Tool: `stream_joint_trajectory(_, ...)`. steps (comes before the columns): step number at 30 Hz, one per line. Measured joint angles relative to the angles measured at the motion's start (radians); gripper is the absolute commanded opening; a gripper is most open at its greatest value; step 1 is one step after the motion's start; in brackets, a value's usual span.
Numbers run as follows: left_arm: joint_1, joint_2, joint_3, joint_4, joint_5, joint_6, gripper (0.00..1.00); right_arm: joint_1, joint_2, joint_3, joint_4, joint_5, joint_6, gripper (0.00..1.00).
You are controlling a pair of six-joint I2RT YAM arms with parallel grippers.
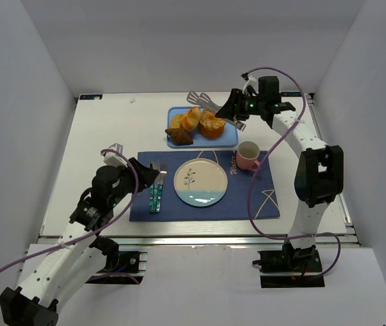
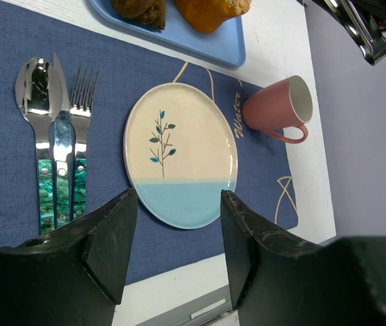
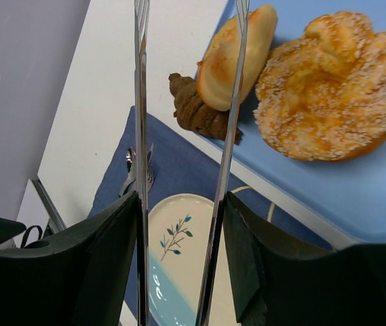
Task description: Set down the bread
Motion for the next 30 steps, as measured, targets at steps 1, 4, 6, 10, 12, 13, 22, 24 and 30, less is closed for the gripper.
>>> stream_joint_trajectory(1, 0.0, 0.0, 0.0, -0.002, -0.004, 0.0, 0.62, 0.013, 0.005, 0.005, 0.0, 0.015, 0.013, 0.56)
stream_joint_trajectory(4, 0.0, 0.0, 0.0, -0.006, -0.02, 0.0, 0.62, 0.05, 0.008, 0.01, -0.001, 0.068, 0.04, 0.56)
stream_joint_trajectory(6, 0.0, -0.001, 0.0, -0.007, -0.026, 0.0, 0.62, 0.068, 0.008, 0.01, -0.001, 0.096, 0.053, 0.55)
stream_joint_trajectory(10, 0.0, -0.007, 0.0, -0.008, -0.033, 0.0, 0.62, 0.077, 0.008, 0.01, -0.004, 0.144, 0.058, 0.54)
stream_joint_trajectory(12, 0.0, -0.009, 0.0, -0.007, -0.035, 0.0, 0.62, 0.075, 0.008, 0.01, -0.007, 0.169, 0.058, 0.54)
stream_joint_trajectory(13, 0.0, -0.01, 0.0, -0.007, -0.036, 0.0, 0.62, 0.075, 0.008, 0.01, -0.009, 0.182, 0.058, 0.54)
stream_joint_trajectory(22, 0.0, -0.011, 0.0, -0.007, -0.039, -0.001, 0.62, 0.098, 0.008, 0.004, -0.034, 0.263, 0.056, 0.55)
stream_joint_trajectory(24, 0.0, -0.016, 0.0, -0.007, -0.04, -0.001, 0.62, 0.113, 0.008, 0.0, -0.039, 0.273, 0.057, 0.55)
stream_joint_trajectory(30, 0.0, -0.041, 0.0, -0.008, -0.046, -0.005, 0.62, 0.145, 0.008, -0.009, -0.054, 0.307, 0.06, 0.56)
